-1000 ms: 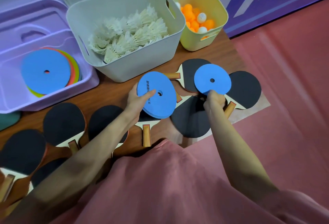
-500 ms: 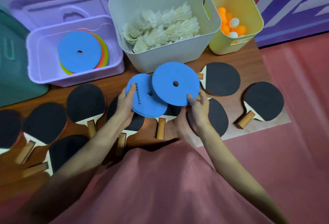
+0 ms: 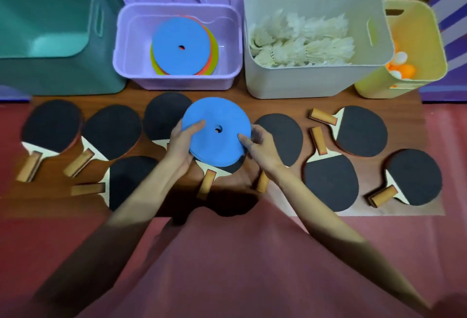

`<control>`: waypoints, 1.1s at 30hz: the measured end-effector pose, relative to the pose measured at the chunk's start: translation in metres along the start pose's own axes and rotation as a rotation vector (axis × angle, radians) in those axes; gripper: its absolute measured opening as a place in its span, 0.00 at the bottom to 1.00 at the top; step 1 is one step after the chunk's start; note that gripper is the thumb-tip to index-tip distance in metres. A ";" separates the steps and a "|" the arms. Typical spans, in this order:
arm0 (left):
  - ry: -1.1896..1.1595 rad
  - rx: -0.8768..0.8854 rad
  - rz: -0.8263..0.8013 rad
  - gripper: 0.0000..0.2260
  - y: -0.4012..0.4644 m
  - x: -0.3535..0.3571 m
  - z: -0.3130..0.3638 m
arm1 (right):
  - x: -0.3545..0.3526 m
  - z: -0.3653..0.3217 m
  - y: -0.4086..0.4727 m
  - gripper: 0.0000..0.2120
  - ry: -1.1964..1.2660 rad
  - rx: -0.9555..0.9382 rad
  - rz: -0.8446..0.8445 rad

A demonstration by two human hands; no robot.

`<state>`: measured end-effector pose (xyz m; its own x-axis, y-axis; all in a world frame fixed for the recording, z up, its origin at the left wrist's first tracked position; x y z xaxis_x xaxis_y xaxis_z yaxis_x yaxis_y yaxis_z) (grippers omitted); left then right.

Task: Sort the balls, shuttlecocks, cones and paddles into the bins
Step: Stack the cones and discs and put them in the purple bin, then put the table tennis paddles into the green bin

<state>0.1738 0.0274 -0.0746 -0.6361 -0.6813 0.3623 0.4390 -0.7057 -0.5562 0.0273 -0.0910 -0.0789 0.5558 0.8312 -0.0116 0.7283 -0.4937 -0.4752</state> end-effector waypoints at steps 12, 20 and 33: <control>-0.079 0.126 -0.122 0.14 0.022 -0.053 0.092 | 0.054 -0.058 0.082 0.23 -0.373 0.012 0.023; 0.583 0.125 -0.122 0.17 0.102 -0.076 0.186 | 0.040 -0.139 0.157 0.17 -0.521 -0.098 0.222; 1.549 0.029 -0.069 0.23 0.193 -0.081 0.211 | 0.035 -0.153 0.227 0.13 -0.783 0.059 0.292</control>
<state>0.4432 -0.0949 -0.0536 -0.6586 0.1994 -0.7256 0.3821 -0.7420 -0.5508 0.2733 -0.2127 -0.0527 0.2640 0.6202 -0.7387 0.5644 -0.7204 -0.4031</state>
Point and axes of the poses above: each hand's wrist, its own y-axis towards the middle knuckle, its own x-axis out of the palm, z = x × y, the point moved 7 cm from there along y, towards the middle knuckle, and after that the axes turned 14 degrees about -z, right-handed, at the moved point
